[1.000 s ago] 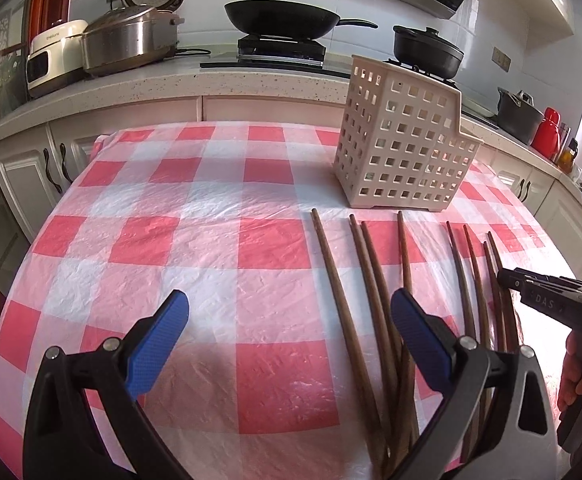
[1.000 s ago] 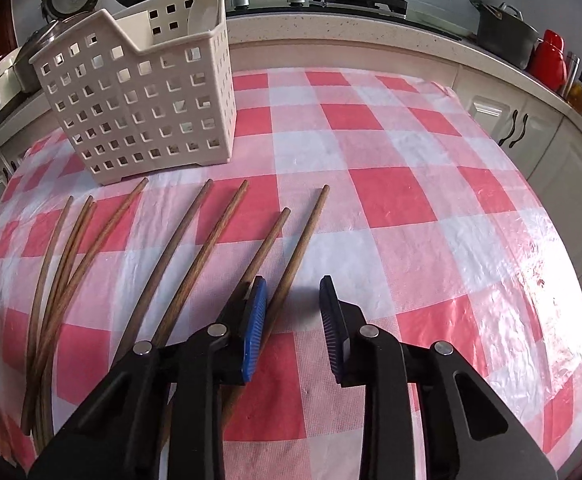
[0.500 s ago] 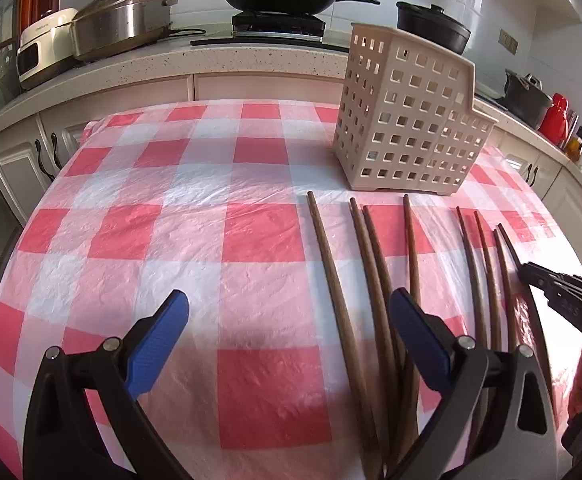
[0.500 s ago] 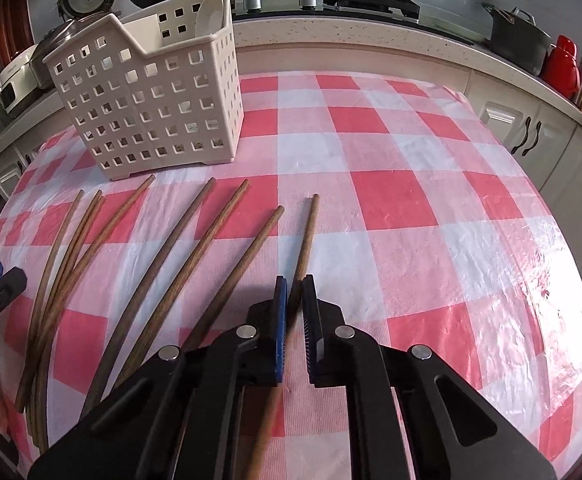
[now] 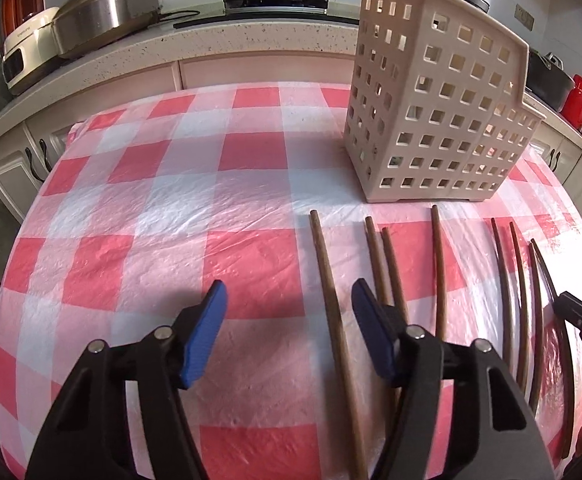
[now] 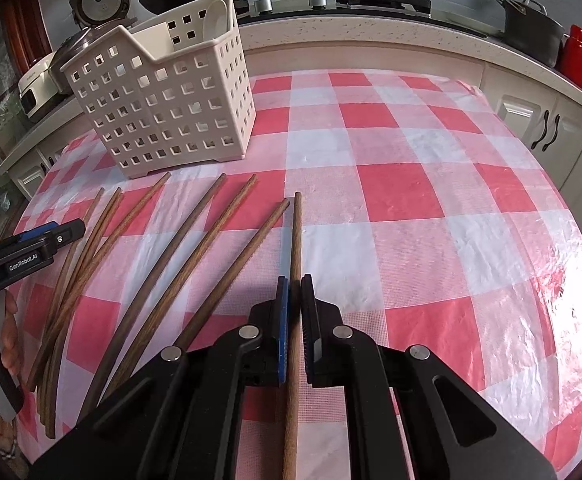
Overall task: Organize utensils
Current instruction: 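Grasp a wooden chopstick with the right tool while the left tool approaches the chopsticks, then grasp a wooden chopstick with the left tool while the right tool holds its chopstick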
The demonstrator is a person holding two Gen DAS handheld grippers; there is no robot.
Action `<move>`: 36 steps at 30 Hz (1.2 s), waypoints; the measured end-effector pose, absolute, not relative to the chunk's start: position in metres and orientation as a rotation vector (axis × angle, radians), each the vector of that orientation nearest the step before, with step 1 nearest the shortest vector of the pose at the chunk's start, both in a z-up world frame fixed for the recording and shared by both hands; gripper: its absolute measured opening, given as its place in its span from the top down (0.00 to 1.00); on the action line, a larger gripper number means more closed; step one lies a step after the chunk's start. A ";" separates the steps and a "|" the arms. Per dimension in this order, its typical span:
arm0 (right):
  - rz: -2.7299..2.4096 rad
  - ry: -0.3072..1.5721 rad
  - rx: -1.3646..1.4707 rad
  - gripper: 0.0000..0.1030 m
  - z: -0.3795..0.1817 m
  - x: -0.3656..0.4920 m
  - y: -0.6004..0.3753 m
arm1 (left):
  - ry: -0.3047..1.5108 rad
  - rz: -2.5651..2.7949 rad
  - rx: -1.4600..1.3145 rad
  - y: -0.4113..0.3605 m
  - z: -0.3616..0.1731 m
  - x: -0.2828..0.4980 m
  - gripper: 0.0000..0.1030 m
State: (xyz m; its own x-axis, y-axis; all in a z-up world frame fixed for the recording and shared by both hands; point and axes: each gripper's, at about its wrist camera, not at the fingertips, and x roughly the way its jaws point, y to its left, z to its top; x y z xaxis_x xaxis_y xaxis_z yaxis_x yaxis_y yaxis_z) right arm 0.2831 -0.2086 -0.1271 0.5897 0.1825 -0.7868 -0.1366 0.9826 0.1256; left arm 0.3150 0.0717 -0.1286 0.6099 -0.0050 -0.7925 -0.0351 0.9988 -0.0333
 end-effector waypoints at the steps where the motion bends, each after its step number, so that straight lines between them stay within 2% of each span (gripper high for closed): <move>1: 0.187 0.921 0.055 0.92 -0.127 0.283 -0.209 | 0.906 0.016 -0.053 0.071 -0.126 0.315 0.42; 3: 0.190 0.918 0.058 0.92 -0.127 0.283 -0.209 | 0.874 0.002 -0.052 0.065 -0.119 0.310 0.42; 5: 0.191 0.916 0.056 0.92 -0.127 0.282 -0.209 | 0.859 -0.027 -0.028 0.054 -0.114 0.308 0.48; 10: 0.200 0.916 0.070 0.92 -0.128 0.281 -0.211 | 0.848 -0.133 0.070 0.009 -0.109 0.309 0.52; 15: 0.219 0.922 0.094 0.92 -0.127 0.279 -0.214 | 0.898 -0.184 0.139 -0.021 -0.122 0.325 0.73; 18: 0.228 0.924 0.107 0.92 -0.128 0.280 -0.216 | 0.941 -0.212 0.145 -0.029 -0.130 0.332 0.78; 23: 0.246 0.940 0.101 0.92 -0.127 0.283 -0.216 | 0.961 -0.234 0.159 -0.033 -0.131 0.339 0.81; 26: 0.263 0.948 0.069 0.92 -0.127 0.285 -0.214 | 0.966 -0.230 0.169 -0.031 -0.130 0.342 0.94; 36: 0.278 0.960 -0.015 0.92 -0.126 0.298 -0.205 | 0.959 -0.227 0.173 -0.032 -0.130 0.342 0.94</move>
